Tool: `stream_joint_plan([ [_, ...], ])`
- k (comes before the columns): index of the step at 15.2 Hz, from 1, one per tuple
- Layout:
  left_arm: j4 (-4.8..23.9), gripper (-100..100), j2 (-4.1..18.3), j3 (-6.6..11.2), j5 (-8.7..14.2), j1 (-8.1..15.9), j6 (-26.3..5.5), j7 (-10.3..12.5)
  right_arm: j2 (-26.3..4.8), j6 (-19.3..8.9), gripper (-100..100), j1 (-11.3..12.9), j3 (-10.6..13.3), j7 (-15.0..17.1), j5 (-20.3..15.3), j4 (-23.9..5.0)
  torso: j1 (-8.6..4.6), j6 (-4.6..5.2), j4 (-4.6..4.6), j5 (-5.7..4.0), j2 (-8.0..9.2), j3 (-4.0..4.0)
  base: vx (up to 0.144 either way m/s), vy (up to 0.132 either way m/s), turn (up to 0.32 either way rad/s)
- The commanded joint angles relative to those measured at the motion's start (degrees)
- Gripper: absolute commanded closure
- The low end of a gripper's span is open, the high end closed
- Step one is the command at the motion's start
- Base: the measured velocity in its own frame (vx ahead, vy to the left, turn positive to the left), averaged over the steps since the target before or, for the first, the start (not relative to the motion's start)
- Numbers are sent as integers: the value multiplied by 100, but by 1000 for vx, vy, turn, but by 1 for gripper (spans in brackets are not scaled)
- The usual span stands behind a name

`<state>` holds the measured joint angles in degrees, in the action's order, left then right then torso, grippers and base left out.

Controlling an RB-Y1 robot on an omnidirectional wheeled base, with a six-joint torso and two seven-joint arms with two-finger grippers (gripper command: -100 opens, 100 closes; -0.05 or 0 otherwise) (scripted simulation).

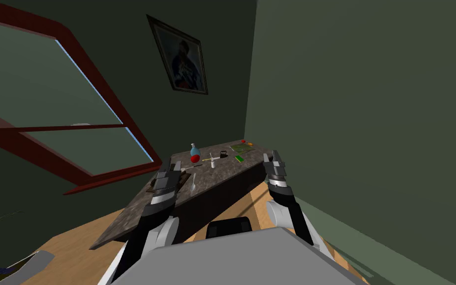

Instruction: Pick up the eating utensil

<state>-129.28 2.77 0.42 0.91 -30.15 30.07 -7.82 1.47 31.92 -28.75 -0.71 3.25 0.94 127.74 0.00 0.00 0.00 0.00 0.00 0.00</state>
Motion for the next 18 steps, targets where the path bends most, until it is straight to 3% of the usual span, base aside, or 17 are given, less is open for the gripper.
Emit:
stream_joint_plan([
  [1, 50, -100, 219, 10, 24, 3, -109, 13, 0, 0, 0, 0, 0, 0, 0, 0, 0, 0, 0, 0, 0, 0, -6, -3, -33],
  [4, 174, -100, 582, 33, 82, 10, -377, 46, 0, 0, 0, 1, 0, 0, 0, 0, 0, 1, 1, 0, 7, 4, -23, -9, -66],
  [5, 174, -100, 582, 33, 82, 10, -377, 46, 0, 0, 0, 1, 0, 0, 0, 0, -1, 1, 2, 0, 9, 5, -27, -9, -34],
  [7, 291, -100, 875, 54, 139, 17, -632, 77, 0, 0, 0, 1, 0, 0, 0, 0, -1, 1, 2, 0, 11, 6, -31, -9, -52],
  [10, 359, -100, 1034, 65, 172, 21, -779, 96, 0, 0, 0, 1, 0, 0, 0, 0, -2, 1, 2, 0, 12, 7, -24, -13, -50],
  [13, 511, -100, 1374, 89, 246, 29, -1110, 137, 0, 0, 0, 0, 0, 0, 0, 0, -3, 1, 2, -1, 9, 5, -22, -13, -60],
  [14, 511, -100, 1374, 89, 246, 29, -1110, 137, 0, 0, 0, 1, 0, 0, 0, 0, -2, 1, 2, -1, 10, 5, -24, -13, -51],
  [18, 772, -100, 1929, 126, 376, 41, -1628, 210, 0, 0, 0, 1, 0, 0, 0, 0, -5, 1, 3, -1, 14, 8, -33, -20, -85],
])
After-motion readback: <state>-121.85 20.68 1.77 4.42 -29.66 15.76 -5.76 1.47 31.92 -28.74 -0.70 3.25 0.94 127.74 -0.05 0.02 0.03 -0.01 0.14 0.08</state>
